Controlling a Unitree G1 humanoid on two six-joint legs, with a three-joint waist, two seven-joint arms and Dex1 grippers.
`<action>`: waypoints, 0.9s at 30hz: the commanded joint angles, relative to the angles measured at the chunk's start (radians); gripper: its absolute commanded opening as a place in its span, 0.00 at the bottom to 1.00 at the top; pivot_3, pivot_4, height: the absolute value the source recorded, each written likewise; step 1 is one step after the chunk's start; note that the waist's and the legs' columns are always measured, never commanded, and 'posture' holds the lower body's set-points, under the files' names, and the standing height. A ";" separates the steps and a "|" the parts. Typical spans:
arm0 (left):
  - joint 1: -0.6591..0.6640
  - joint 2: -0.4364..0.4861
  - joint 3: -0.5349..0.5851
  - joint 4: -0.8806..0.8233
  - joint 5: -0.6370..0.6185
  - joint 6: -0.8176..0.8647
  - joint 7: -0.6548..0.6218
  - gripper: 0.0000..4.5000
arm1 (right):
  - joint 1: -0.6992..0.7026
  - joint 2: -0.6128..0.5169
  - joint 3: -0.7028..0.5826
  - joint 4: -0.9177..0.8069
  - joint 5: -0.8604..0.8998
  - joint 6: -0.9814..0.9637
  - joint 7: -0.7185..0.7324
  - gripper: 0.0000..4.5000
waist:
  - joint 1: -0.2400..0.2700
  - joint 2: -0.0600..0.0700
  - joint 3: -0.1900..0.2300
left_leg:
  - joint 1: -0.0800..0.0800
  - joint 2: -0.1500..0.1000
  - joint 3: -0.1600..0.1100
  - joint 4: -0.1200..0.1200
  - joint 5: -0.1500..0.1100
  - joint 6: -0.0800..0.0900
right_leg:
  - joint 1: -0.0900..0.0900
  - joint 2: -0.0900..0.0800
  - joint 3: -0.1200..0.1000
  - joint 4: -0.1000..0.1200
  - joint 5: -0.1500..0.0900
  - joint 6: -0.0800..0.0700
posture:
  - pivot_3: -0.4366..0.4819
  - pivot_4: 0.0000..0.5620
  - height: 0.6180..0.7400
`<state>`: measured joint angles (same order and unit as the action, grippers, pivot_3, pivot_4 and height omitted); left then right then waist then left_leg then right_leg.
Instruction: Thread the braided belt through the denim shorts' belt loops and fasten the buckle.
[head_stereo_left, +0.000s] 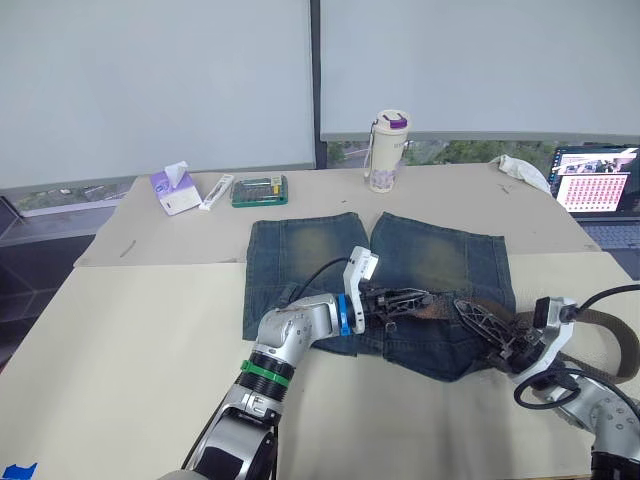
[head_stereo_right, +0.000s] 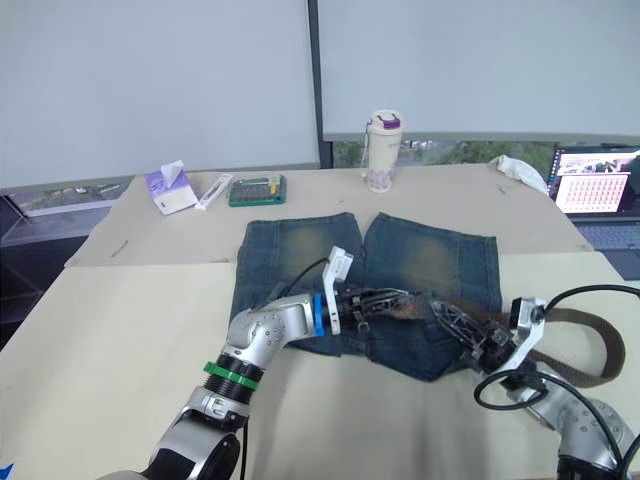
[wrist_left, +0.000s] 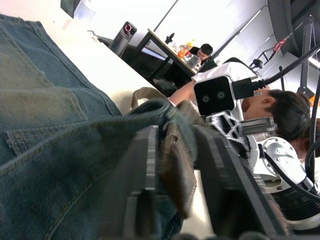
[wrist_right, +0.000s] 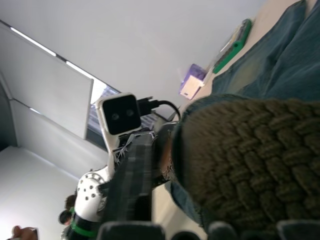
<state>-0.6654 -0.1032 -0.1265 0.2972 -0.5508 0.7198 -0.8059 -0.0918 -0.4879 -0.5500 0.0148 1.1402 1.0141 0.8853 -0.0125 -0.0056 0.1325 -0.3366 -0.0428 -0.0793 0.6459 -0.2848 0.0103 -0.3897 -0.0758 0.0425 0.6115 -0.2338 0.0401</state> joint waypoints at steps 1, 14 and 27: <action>-0.018 -0.009 0.008 -0.005 -0.001 -0.031 -0.011 0.00 | 0.012 -0.033 -0.021 -0.046 -0.012 -0.049 -0.011 0.71 | 0.000 0.000 0.000 | 0.000 0.000 0.000 0.000 0.000 0.000 | 0.000 0.000 0.000 0.000 0.000 0.000 | 0.48 0.27 1.00; -0.014 0.060 0.052 -0.014 0.002 -0.037 0.020 0.00 | 0.381 -0.236 -0.053 -0.391 -0.189 -0.157 0.005 1.00 | 0.007 0.000 0.000 | 0.000 -0.002 0.000 0.000 0.000 0.000 | 0.000 -0.001 0.000 0.000 -0.006 0.010 | 0.48 0.27 1.00; -0.001 0.227 0.011 -0.143 0.051 -0.071 -0.037 0.00 | 0.347 -0.278 0.159 -0.385 -0.591 -0.348 -0.185 0.88 | 0.011 -0.002 0.001 | 0.000 0.000 -0.001 0.000 0.001 -0.002 | 0.000 -0.001 0.000 -0.001 -0.006 0.010 | 0.48 0.27 1.00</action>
<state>-0.6577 0.1272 -0.1121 0.2003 -0.4991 0.6774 -0.8307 0.2778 -0.7623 -0.4159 -0.3991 0.6053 0.7074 0.7269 -0.0013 -0.0078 0.1333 -0.3363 -0.0430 -0.0805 0.6458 -0.2840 0.0085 -0.3894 -0.0774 0.0429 0.6107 -0.2392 0.0494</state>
